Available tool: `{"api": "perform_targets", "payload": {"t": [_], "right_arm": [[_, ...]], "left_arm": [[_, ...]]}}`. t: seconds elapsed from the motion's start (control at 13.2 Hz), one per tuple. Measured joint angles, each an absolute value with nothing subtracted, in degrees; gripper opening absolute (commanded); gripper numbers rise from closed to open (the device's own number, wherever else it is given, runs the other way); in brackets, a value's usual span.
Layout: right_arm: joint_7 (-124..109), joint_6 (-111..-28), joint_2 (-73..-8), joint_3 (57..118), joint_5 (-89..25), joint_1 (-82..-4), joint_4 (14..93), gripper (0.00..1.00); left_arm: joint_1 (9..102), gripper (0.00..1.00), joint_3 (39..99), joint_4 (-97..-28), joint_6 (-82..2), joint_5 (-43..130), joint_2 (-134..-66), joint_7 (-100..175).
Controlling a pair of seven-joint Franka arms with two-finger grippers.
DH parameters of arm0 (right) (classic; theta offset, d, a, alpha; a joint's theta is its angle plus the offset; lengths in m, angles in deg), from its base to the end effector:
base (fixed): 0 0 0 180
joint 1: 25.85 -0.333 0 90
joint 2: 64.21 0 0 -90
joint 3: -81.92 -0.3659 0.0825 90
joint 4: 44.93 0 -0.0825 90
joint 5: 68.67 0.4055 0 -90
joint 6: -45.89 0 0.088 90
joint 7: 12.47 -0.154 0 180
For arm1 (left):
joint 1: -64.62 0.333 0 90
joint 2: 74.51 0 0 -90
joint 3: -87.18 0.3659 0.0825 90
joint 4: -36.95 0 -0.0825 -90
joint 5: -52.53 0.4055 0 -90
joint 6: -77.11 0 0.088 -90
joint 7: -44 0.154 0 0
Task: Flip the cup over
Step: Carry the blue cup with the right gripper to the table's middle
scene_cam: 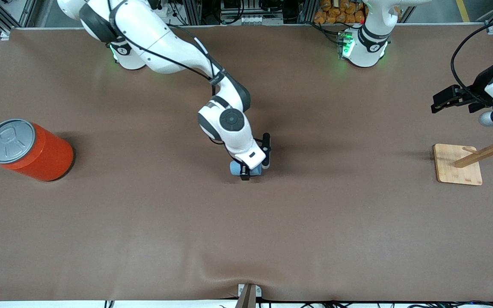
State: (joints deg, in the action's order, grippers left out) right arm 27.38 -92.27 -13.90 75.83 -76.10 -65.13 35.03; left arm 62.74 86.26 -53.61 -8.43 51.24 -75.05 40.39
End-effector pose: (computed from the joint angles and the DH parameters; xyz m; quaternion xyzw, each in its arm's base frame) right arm 0.5817 0.5579 0.1662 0.7182 0.6921 0.0720 0.0037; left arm 0.5648 -0.0312 0.6110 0.9987 0.0067 -0.0491 0.0086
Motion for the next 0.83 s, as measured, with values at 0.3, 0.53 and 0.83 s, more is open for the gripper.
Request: {"api": "perform_targets", "payload": {"t": [0.3, 0.53, 0.83], "right_arm": [[27.31, -88.01, -13.73, 76.42, -76.18, -66.06, 33.11, 1.00], [25.85, -83.29, -15.36, 75.95, -76.16, -66.22, 31.28, 1.00], [16.15, -75.94, -21.28, 75.82, -76.17, -67.75, 30.45, 1.00]], "left_arm": [[62.74, 1.00, 86.25, -53.61, -8.43, 51.24, -75.15, 40.40], [62.74, 1.00, 86.26, -53.61, -8.43, 51.24, -75.19, 40.39], [62.74, 1.00, 86.25, -53.60, -8.43, 51.23, -75.25, 40.39]]}}
